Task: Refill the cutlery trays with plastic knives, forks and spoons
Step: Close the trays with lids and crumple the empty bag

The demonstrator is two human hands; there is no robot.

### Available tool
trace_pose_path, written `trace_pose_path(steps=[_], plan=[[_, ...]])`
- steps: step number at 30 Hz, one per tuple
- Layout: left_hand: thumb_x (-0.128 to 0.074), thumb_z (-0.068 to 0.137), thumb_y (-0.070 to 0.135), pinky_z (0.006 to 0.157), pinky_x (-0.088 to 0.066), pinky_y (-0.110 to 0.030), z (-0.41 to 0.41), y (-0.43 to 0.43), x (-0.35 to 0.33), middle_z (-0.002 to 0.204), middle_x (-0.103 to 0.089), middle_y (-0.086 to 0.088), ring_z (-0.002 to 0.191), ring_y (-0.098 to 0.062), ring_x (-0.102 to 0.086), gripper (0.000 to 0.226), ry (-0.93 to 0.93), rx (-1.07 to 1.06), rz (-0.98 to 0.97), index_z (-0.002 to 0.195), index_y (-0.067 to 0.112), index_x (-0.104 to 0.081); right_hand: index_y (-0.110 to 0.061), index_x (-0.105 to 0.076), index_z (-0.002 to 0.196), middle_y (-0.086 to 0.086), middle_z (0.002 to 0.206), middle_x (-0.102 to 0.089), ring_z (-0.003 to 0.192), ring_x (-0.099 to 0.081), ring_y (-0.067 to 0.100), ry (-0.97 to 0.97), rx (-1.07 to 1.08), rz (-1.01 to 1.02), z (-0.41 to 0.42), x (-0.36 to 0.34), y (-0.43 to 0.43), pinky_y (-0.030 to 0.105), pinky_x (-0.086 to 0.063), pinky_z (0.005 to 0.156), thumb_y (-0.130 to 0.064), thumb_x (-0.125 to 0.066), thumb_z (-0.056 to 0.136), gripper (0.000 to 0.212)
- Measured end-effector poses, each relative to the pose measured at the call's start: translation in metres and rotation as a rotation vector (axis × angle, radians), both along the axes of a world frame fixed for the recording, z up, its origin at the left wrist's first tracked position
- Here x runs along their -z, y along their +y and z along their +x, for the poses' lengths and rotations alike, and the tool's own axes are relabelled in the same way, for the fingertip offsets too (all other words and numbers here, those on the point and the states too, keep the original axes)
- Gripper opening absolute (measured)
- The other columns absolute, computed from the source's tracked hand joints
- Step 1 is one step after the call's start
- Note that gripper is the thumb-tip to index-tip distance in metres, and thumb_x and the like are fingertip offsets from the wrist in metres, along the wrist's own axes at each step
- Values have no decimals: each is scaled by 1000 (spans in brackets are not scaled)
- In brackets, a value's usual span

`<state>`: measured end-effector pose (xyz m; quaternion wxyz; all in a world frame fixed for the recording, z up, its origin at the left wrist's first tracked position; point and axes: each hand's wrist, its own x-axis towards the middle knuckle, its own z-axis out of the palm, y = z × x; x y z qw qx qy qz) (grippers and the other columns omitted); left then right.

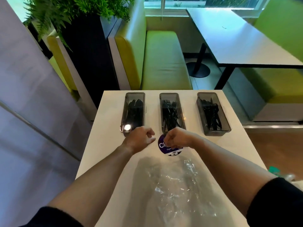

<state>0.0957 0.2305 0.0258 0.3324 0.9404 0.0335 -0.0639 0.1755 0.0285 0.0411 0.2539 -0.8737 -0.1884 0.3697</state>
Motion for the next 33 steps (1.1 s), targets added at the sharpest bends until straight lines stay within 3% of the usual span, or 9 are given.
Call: trace_pose_path(steps=[3,6,9,12,18,21,24,26,33], plan=[[-77,86,40,84,-58,-33,-11,-17,4,101,-68,9,92,-7,-65,31,186,43,-83,113,25,-69,-19,-72,104,7,98,-71,84,-66,22,13,-22,-117,-7,1,-24,31,-53,68,-33,-73,88,21],[-82,79,44,92,-55,-34,-20,-34,12,110,-68,6,100,-11,-65,49,333,78,-108,121,24,-67,-17,-67,114,1,93,-63,86,-59,18,62,-27,-259,-16,2,-42,33,-52,72,-50,-71,87,43],[-85,73,51,95,-53,-32,-29,-49,23,122,-65,1,107,-15,-62,69,451,108,-104,132,22,-60,-20,-64,126,0,109,-63,100,-59,21,130,-22,-328,-28,3,-52,37,-52,80,-56,-74,82,58],[-87,68,54,95,-53,-32,-38,-60,34,123,-63,0,107,-15,-62,79,515,107,-120,133,21,-58,-15,-65,126,4,108,-68,86,-63,15,169,-116,-394,-38,5,-59,28,-50,68,-39,-78,85,49],[-88,66,56,91,-55,-28,-49,-77,38,120,-65,4,106,-10,-62,78,505,165,-177,131,23,-60,-14,-74,112,6,101,-73,79,-68,13,252,-172,-414,-50,23,-62,34,-57,80,-10,-69,91,22],[-90,68,48,84,-56,-25,-46,-82,32,114,-70,0,100,-10,-67,70,512,218,-233,126,18,-65,-17,-76,99,-1,88,-72,72,-66,9,166,-215,-296,-46,15,-55,37,-57,82,-5,-63,90,19],[-86,80,23,77,-58,-36,-37,-80,20,106,-75,-13,84,-19,-71,33,488,202,-356,103,7,-70,-20,-73,80,-5,76,-70,69,-65,9,64,-169,-141,-38,-3,-46,38,-59,86,5,-61,87,29],[-74,90,10,63,-55,-33,-30,-75,5,101,-76,-15,78,-23,-73,6,442,163,-396,92,7,-69,-17,-73,83,-4,78,-70,72,-66,8,-28,-133,-59,-29,-21,-42,29,-59,80,3,-63,89,23],[-67,95,13,50,-48,-25,5,-45,-61,93,-74,-14,70,-20,-72,9,123,7,-427,86,15,-64,-25,-70,94,-4,97,-68,93,-64,16,-368,76,141,-4,-95,-22,25,-50,71,-21,-73,89,7]])
